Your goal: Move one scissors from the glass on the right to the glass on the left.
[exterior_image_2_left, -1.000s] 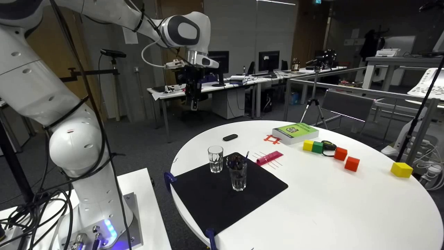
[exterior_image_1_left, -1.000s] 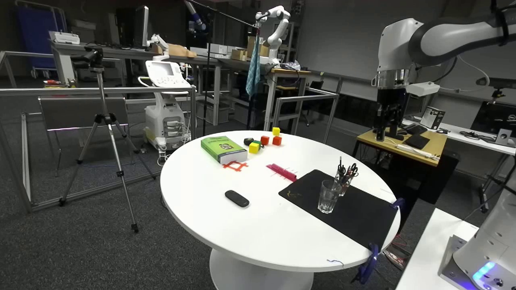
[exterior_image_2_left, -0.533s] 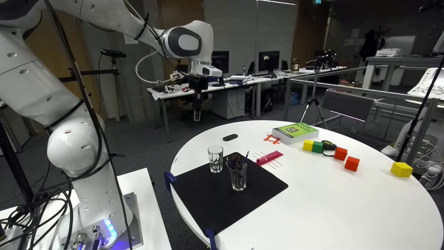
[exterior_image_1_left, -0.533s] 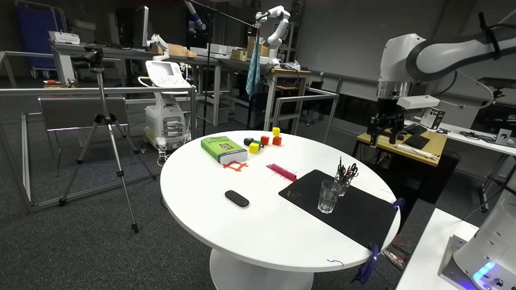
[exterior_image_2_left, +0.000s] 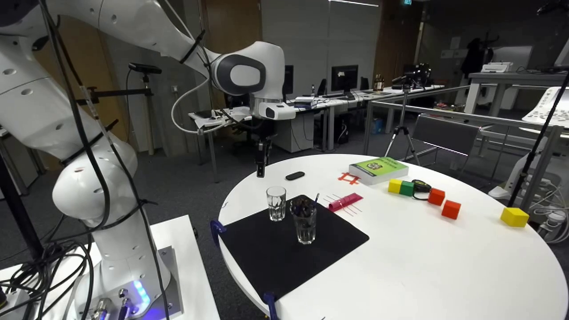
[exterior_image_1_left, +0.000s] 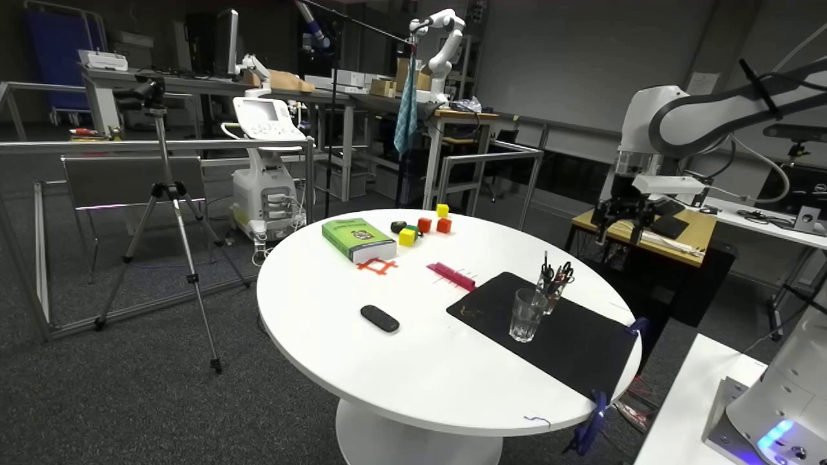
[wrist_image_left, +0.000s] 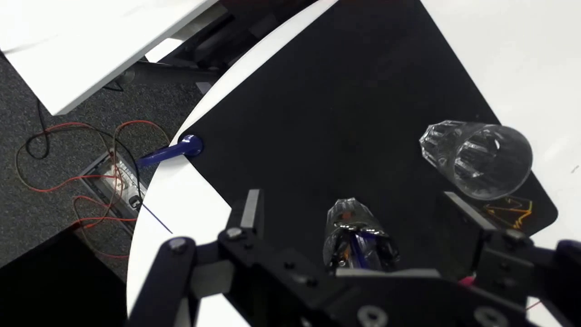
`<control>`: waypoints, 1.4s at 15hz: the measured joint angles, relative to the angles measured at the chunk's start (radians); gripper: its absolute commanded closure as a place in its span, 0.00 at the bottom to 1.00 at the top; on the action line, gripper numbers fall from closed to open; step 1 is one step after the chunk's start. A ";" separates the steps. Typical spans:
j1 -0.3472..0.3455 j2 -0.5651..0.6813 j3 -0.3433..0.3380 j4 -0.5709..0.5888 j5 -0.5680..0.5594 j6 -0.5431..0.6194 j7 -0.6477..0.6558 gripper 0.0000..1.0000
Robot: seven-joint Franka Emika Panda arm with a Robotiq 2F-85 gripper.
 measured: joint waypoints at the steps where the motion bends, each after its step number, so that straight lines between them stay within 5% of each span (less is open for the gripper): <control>1: -0.011 0.003 -0.012 -0.011 0.000 0.028 0.000 0.00; 12: -0.058 0.182 -0.064 -0.054 0.001 0.391 0.046 0.00; 21: -0.048 0.304 -0.063 -0.035 0.001 0.467 0.104 0.00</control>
